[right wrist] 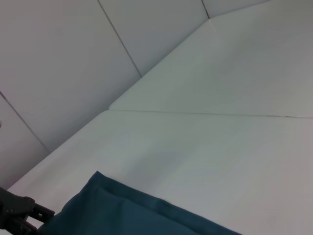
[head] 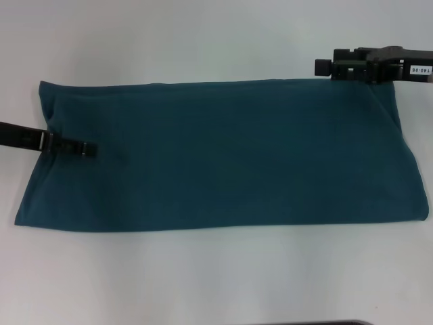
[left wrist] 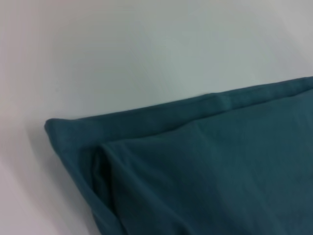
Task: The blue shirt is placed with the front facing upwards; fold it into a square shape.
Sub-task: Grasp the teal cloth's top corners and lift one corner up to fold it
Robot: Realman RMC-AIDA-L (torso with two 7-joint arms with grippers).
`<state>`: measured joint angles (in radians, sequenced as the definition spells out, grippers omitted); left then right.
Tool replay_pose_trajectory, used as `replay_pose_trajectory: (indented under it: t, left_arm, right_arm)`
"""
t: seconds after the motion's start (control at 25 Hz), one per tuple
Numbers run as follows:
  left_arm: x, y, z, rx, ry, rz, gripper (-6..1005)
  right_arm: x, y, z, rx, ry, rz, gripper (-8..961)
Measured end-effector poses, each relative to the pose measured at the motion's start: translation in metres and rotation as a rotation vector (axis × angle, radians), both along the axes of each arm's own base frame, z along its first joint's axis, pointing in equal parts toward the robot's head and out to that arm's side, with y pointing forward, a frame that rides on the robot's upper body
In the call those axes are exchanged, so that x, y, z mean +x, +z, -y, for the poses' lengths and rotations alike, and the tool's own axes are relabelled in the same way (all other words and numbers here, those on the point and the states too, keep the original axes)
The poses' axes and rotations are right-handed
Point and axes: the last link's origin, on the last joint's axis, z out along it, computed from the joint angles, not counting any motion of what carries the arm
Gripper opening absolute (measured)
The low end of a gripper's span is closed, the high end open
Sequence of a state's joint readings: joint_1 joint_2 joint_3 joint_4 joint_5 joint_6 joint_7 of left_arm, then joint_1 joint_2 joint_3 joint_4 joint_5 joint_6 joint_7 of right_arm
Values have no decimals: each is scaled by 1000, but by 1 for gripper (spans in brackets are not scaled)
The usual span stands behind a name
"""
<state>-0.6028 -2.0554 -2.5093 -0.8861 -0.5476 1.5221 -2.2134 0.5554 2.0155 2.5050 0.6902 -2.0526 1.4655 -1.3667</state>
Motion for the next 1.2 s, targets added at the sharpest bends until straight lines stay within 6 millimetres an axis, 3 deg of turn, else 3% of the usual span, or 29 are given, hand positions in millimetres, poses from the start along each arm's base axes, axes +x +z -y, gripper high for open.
replay_pose_trajectory:
  t: [0.12,0.8,0.88,1.2]
  left_arm:
    - [0,1,-1,4,-3,-4,887]
    - [-1,4,-4,31,4,-20,541]
    - [-1,3,-4,30,3,-21,302]
    - [-4,5,-4,40,8,-27,78]
  right_arm:
    - [0,0,0,1,0,0,779]
    - [-3,1,-1,3,7,-15,778]
    - [-3,1,-1,3,7,-15,779]
    - [-3,1,-1,3,7,-14,779]
